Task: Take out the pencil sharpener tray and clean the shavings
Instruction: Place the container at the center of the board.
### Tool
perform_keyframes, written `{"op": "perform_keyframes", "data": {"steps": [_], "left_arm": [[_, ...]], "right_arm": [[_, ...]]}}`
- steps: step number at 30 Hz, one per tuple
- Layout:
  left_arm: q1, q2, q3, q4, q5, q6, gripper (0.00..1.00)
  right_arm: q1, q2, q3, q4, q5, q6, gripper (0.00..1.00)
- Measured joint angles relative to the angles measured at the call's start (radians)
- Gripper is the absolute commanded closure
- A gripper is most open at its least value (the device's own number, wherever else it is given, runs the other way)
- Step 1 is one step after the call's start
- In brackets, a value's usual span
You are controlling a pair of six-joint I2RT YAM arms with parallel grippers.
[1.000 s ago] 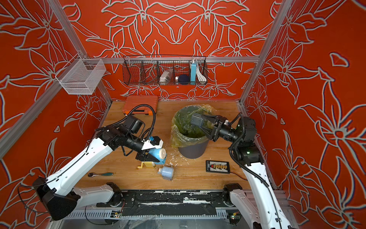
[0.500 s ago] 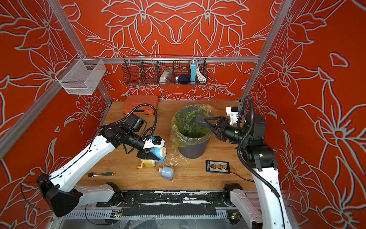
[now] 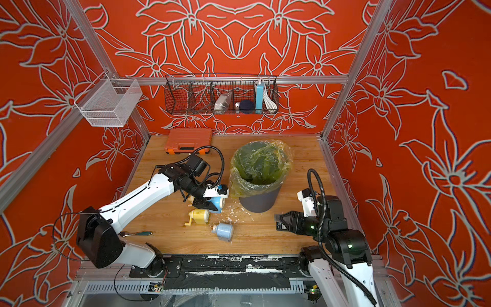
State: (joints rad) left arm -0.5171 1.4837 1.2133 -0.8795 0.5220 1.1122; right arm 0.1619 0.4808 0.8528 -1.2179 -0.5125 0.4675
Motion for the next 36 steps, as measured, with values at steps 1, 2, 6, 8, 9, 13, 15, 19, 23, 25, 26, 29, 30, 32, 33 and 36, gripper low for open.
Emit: {"op": "perform_keyframes", "data": {"steps": [1,2,6,8,9,13,15,19,23,25,26,29,30,32,33,36], "left_arm": [[0.000,0.016,-0.002,0.020,-0.014,0.001,1.00],[0.000,0.027,-0.004,0.038,-0.024,0.002,1.00],[0.000,0.065,-0.018,0.106,-0.072,0.001,1.00],[0.000,0.080,-0.023,0.130,-0.092,-0.002,1.00],[0.000,0.088,-0.028,0.145,-0.100,-0.003,1.00],[0.000,0.106,-0.037,0.179,-0.122,-0.014,1.00],[0.000,0.111,-0.037,0.195,-0.129,-0.018,1.00],[0.000,0.123,-0.038,0.224,-0.144,-0.030,1.00],[0.000,0.129,-0.045,0.244,-0.151,-0.035,0.94],[0.000,0.137,-0.046,0.246,-0.151,-0.036,0.92],[0.000,0.141,-0.046,0.246,-0.151,-0.036,0.91],[0.000,0.156,-0.051,0.253,-0.151,-0.037,0.87],[0.000,0.160,-0.054,0.255,-0.151,-0.039,0.81],[0.000,0.163,-0.064,0.263,-0.151,-0.039,0.72],[0.000,0.164,-0.069,0.264,-0.151,-0.039,0.69],[0.000,0.169,-0.079,0.271,-0.151,-0.040,0.64]], "right_arm": [[0.007,-0.011,-0.016,-0.003,0.013,0.015,1.00],[0.015,-0.016,-0.026,-0.003,0.026,0.026,1.00],[0.114,-0.019,-0.062,0.022,0.114,0.091,1.00],[0.207,-0.002,-0.076,0.045,0.181,0.129,1.00],[0.272,0.011,-0.083,0.060,0.227,0.151,1.00],[0.468,0.025,-0.135,0.141,0.398,0.243,1.00],[0.528,0.018,-0.178,0.187,0.463,0.288,1.00],[0.736,0.069,-0.254,0.275,0.641,0.387,1.00],[0.960,0.139,-0.283,0.372,0.846,0.467,1.00],[1.035,0.150,-0.320,0.445,0.937,0.497,1.00],[1.055,0.153,-0.339,0.475,0.962,0.504,1.00],[1.096,0.194,-0.389,0.564,1.022,0.519,1.00],[1.104,0.219,-0.402,0.600,1.035,0.519,1.00],[1.125,0.277,-0.428,0.691,1.040,0.515,1.00],[1.136,0.307,-0.439,0.733,1.041,0.514,1.00],[1.169,0.399,-0.465,0.843,1.047,0.515,1.00]]}}
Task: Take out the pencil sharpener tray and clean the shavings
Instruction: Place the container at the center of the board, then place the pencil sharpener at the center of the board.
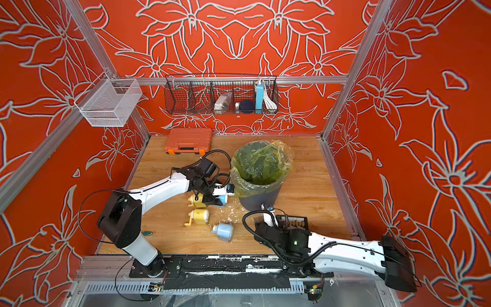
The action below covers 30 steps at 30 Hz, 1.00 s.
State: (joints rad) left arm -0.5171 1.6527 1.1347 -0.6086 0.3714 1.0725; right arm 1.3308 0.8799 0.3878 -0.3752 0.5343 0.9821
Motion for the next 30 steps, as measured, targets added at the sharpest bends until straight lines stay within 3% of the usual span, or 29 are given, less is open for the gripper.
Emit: {"op": "perform_keyframes", "data": {"steps": [4,12,18,19,21,30], "left_arm": [[0.000,0.010,-0.008,0.012,-0.001,-0.006,0.57],[0.000,0.013,-0.046,0.054,-0.008,-0.019,0.54],[-0.001,0.013,-0.071,0.080,-0.018,-0.026,0.51],[-0.002,0.013,-0.071,0.081,-0.019,-0.026,0.51],[-0.004,0.013,-0.071,0.088,-0.023,-0.030,0.50],[-0.021,0.013,-0.090,0.127,-0.038,-0.050,0.46]], "right_arm": [[0.037,0.102,-0.016,0.113,0.022,0.013,0.98],[0.058,0.150,-0.027,0.190,0.060,0.050,0.64],[0.058,0.204,-0.024,0.218,0.060,0.046,0.29],[0.058,0.211,-0.022,0.219,0.060,0.043,0.17],[0.058,0.215,-0.016,0.214,0.061,0.041,0.03],[0.062,0.086,0.001,0.105,0.064,0.053,0.03]]}}
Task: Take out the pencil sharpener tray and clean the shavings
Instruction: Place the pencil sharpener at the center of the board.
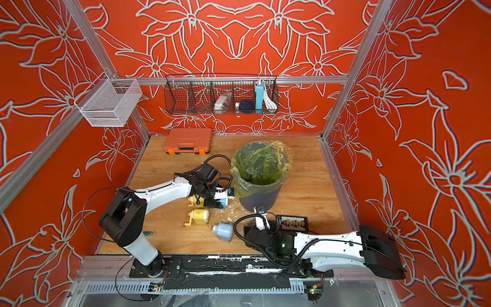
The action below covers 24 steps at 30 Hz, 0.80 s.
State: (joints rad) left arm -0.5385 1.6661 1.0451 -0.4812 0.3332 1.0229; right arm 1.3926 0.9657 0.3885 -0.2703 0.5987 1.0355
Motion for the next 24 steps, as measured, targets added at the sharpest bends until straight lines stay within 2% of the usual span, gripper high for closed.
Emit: {"op": "perform_keyframes", "data": {"steps": [4,8,10,12,20,24], "left_arm": [[0.000,0.000,-0.005,0.014,0.000,-0.005,0.41],[0.000,0.001,-0.009,0.028,-0.001,-0.019,0.29],[0.000,0.001,-0.013,0.035,-0.003,-0.026,0.21],[0.000,0.001,-0.014,0.037,-0.002,-0.035,0.02],[0.000,-0.008,-0.015,0.018,0.002,-0.054,0.01],[0.000,-0.074,-0.037,-0.010,0.000,-0.056,0.01]], "right_arm": [[0.000,-0.139,0.001,-0.100,0.010,0.005,0.03],[0.000,-0.285,0.008,-0.226,0.033,0.002,0.03],[0.000,-0.346,0.019,-0.294,0.043,-0.002,0.03],[0.000,-0.397,0.037,-0.356,0.049,-0.008,0.03],[0.000,-0.447,0.103,-0.512,0.053,-0.041,0.03],[0.000,-0.433,0.126,-0.549,0.053,-0.069,0.03]]}}
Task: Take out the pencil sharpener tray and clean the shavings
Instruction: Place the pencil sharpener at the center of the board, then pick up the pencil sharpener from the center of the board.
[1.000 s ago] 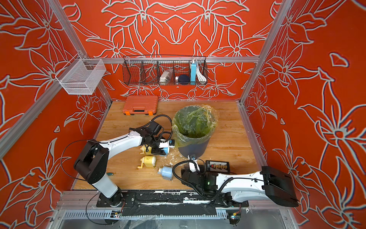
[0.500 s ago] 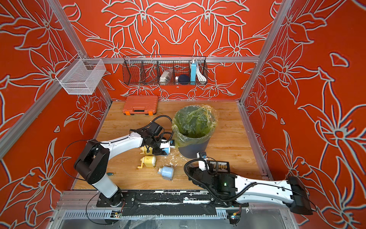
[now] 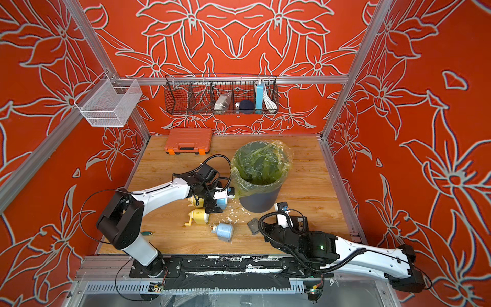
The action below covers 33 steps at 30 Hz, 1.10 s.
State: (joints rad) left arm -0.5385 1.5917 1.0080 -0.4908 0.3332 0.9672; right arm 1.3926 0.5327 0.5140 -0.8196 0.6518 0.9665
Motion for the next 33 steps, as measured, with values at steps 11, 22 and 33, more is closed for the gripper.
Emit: {"op": "perform_keyframes", "data": {"steps": [11,22,33], "left_arm": [[0.047,-0.277,-0.097,-0.029,0.023,-0.035,0.01],[0.278,-0.235,0.008,-0.178,0.080,0.027,0.25],[0.280,-0.178,0.013,-0.287,0.027,0.093,0.25]], "right_arm": [[0.000,-0.092,0.030,-0.067,0.032,-0.058,0.06],[0.000,-0.161,0.077,-0.095,0.037,-0.146,0.09],[0.000,-0.156,0.123,-0.087,0.008,-0.196,0.09]]}}
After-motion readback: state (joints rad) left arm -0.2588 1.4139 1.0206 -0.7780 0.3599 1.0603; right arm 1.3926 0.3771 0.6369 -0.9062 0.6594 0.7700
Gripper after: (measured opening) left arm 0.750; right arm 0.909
